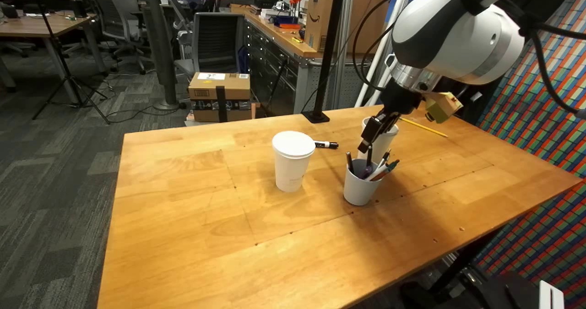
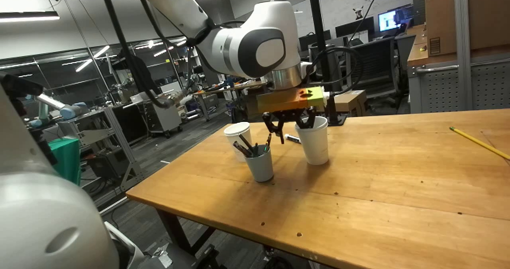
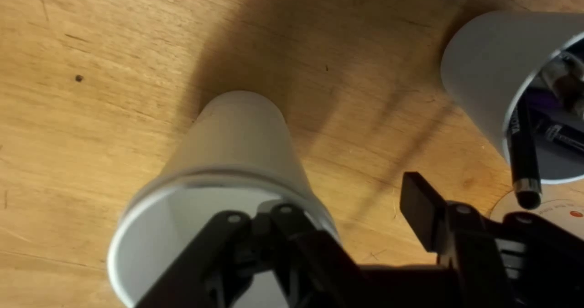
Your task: Pick up the white cups and put them in the other white cups. Pick up the marker pen and put it in the stacked white cups.
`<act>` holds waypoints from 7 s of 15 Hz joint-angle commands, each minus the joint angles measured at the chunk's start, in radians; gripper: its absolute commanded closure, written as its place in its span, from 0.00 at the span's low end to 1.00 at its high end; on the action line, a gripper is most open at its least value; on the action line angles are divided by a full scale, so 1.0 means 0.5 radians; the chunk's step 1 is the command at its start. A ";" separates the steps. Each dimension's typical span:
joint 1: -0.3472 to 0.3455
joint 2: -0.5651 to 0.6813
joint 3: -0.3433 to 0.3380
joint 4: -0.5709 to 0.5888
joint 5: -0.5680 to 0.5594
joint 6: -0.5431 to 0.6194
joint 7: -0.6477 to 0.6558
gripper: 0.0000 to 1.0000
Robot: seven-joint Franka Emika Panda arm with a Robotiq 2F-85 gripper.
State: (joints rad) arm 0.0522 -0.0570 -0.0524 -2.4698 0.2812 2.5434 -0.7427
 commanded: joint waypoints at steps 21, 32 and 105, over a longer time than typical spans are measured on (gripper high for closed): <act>0.045 -0.558 0.010 -0.007 -0.059 -0.136 0.214 0.98; 0.276 -1.208 0.042 -0.185 -0.067 -0.473 0.278 0.98; 0.670 -0.926 0.223 -0.358 -0.002 0.066 0.166 0.98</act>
State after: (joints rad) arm 0.3798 -0.4551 0.0536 -2.6171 0.3161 2.5949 -0.7031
